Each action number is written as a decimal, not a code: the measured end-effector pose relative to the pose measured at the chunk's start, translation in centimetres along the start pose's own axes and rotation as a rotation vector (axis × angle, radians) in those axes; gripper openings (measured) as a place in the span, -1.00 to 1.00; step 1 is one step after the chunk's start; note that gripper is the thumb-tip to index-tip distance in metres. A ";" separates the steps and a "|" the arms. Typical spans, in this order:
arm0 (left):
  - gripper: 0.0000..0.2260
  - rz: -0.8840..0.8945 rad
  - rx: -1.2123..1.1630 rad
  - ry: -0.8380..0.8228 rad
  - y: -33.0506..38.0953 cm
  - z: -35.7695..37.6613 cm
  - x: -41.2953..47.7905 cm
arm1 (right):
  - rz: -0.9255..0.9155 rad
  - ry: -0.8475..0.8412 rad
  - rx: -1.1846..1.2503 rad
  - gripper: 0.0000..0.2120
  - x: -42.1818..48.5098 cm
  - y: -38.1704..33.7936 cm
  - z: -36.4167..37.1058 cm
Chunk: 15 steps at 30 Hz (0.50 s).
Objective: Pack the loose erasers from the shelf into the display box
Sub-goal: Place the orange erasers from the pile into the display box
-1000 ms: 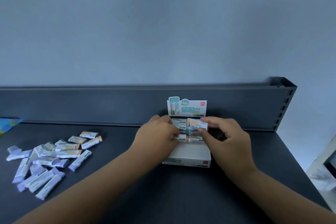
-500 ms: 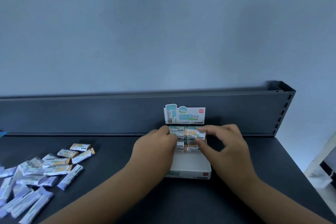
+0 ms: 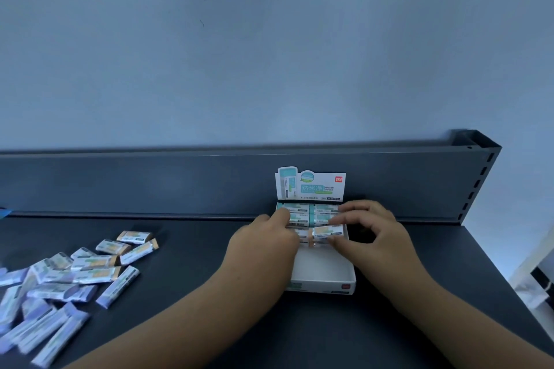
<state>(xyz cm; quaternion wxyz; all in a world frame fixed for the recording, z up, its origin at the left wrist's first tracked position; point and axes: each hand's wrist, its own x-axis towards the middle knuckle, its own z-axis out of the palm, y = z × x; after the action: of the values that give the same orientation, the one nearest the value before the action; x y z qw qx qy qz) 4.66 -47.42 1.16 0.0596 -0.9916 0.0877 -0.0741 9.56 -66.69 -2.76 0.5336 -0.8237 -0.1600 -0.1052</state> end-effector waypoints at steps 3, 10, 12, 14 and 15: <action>-0.85 -0.007 0.008 -0.025 0.0 -0.1 0.0 | 0.011 0.000 -0.006 -0.74 0.1 0.2 0.3; -0.80 0.009 0.031 -0.060 -0.1 -0.2 0.2 | -0.008 0.028 -0.033 -0.73 0.1 0.3 0.6; -0.79 0.008 0.039 -0.073 0.1 -0.2 0.2 | 0.005 0.054 -0.045 -0.74 0.1 0.5 0.6; -0.78 0.006 0.039 -0.082 0.1 -0.2 0.3 | 0.025 0.072 -0.055 -0.74 0.2 0.6 0.7; -0.78 0.005 0.052 -0.081 0.1 -0.3 0.3 | 0.029 0.071 -0.058 -0.73 0.3 0.7 0.7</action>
<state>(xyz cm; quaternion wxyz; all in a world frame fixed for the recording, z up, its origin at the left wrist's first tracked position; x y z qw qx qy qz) 4.87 -47.62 1.47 0.0890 -0.9917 0.0856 -0.0361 10.06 -66.24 -3.52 0.5163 -0.8369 -0.1261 -0.1312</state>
